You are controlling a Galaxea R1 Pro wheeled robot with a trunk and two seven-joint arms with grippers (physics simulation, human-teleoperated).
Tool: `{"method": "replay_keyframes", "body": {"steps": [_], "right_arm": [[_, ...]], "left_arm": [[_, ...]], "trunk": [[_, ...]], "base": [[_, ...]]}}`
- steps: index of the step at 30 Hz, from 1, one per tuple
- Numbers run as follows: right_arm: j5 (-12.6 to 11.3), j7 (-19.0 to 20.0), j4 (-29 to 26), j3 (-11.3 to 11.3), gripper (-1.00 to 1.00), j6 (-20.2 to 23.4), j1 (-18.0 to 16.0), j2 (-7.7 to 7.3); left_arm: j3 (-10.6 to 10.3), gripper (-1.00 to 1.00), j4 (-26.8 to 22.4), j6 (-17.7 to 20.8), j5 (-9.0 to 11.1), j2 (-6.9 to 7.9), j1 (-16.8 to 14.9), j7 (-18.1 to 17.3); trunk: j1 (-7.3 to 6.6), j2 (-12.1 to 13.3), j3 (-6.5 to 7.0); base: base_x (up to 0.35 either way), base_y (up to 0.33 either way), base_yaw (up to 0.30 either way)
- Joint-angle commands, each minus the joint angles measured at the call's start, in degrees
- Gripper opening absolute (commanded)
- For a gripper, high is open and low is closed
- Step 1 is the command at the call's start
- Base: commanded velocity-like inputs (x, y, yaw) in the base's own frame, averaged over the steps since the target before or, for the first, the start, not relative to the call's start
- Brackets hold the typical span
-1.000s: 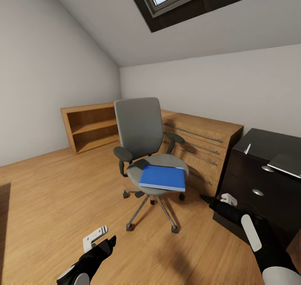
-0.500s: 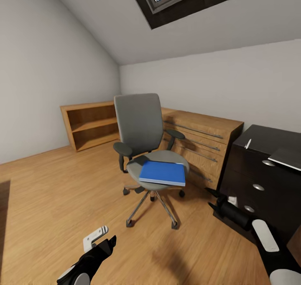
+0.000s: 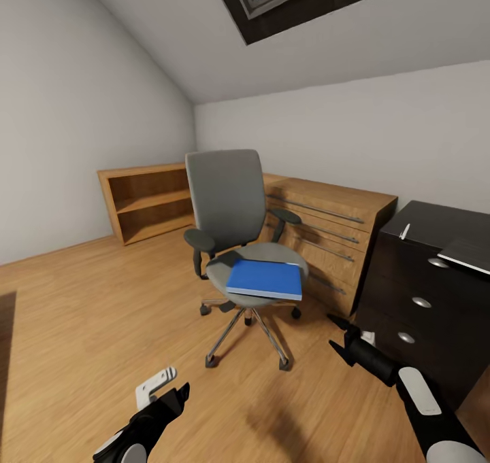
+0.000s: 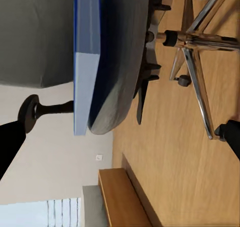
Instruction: In the bedroom, organize the workspace by keeping the computer under the desk, ensuring the monitor is on the desk, placing the keyboard on the desk next to the monitor, placing the mouse on the desk next to the keyboard, moving the folder from the swivel chair onto the desk next to the mouse, stacking the notebook on top of the folder with the pen on top of the notebook, and positioning the swivel chair next to the desk.
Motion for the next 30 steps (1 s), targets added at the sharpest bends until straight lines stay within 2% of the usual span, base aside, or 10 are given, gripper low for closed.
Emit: {"method": "replay_keyframes", "body": {"steps": [1,9,22,25,30], "right_arm": [[0.07,0.17,0.07,-0.13,1.0,0.22,-0.04,0.07],[0.07,0.17,0.24,0.08,1.0,-1.0,-0.04,0.74],[0.16,0.1,0.26,0.19,1.0,-1.29,-0.04,1.05],[0.17,0.09,0.26,0.2,1.0,-1.29,-0.04,1.06],[0.17,0.06,0.31,0.2,1.0,-1.29,-0.04,1.06]], "left_arm": [[-0.03,1.0,-0.09,0.05,0.59,0.0,-0.01,0.51],[-0.01,1.0,0.04,0.06,0.49,0.06,-0.01,0.46],[0.0,1.0,0.24,0.08,0.47,0.04,-0.01,0.45],[0.0,1.0,0.26,0.07,0.47,0.03,-0.01,0.5],[-0.03,1.0,0.27,0.04,0.4,0.01,-0.01,0.53]], "trunk": [[0.0,-0.02,-0.05],[0.0,-0.02,-0.05],[0.0,-0.02,-0.05],[-0.47,0.8,0.53],[-0.47,0.8,0.53]], "base": [[0.117,0.0,0.0],[0.183,0.0,0.0],[0.087,0.023,0.0],[0.036,0.014,0.0],[0.008,0.003,0.0]]}}
